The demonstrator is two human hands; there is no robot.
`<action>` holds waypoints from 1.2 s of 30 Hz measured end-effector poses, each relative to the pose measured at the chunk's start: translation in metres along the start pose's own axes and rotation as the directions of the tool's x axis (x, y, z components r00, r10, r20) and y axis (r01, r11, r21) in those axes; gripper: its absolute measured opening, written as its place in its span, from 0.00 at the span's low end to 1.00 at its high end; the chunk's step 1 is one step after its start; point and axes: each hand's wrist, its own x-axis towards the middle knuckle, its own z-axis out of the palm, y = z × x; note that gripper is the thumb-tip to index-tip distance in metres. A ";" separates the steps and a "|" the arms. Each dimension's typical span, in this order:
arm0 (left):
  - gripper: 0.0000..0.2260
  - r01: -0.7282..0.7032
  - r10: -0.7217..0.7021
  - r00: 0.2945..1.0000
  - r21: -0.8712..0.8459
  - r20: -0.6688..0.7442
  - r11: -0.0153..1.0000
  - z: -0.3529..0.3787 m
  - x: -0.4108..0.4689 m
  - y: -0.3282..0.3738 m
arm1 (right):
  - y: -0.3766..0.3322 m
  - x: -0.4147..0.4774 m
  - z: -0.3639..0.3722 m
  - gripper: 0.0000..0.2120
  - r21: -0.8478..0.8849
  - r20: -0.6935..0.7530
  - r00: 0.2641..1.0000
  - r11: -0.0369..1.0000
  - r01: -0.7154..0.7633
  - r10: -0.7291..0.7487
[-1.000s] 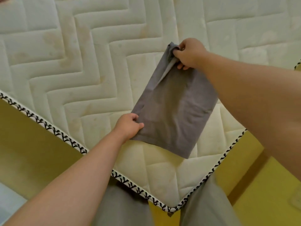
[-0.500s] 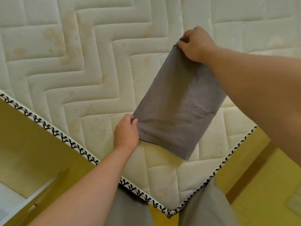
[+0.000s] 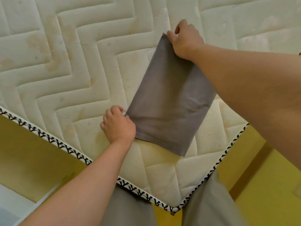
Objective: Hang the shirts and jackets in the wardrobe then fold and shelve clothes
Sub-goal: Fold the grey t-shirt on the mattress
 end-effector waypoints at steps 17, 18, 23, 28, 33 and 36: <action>0.41 -0.522 0.491 0.853 0.267 0.176 0.810 0.071 0.027 0.129 | 0.113 -0.029 -0.009 0.31 -0.298 0.032 0.994 0.948 0.111 -0.106; 0.41 -0.524 0.496 0.852 0.270 0.167 0.808 0.072 0.027 0.129 | 0.113 -0.027 -0.009 0.31 -0.312 0.032 0.993 0.943 0.115 -0.111; 0.41 -0.520 0.509 0.852 0.324 0.123 0.790 0.069 0.019 0.134 | 0.119 -0.018 -0.011 0.31 -0.269 0.102 0.984 0.948 0.170 -0.147; 0.46 -0.473 0.483 0.874 0.335 0.059 0.815 0.083 -0.027 0.148 | 0.124 -0.021 -0.016 0.29 -0.218 0.106 0.978 0.955 0.201 -0.181; 0.50 -0.337 0.331 0.941 0.316 0.076 0.887 0.104 -0.033 0.151 | 0.112 -0.039 -0.026 0.27 -0.225 0.011 0.967 0.942 0.249 -0.253; 0.50 -0.348 0.337 0.937 0.310 0.089 0.885 0.104 -0.032 0.151 | 0.097 -0.069 -0.036 0.23 -0.234 -0.025 0.934 0.910 0.342 -0.357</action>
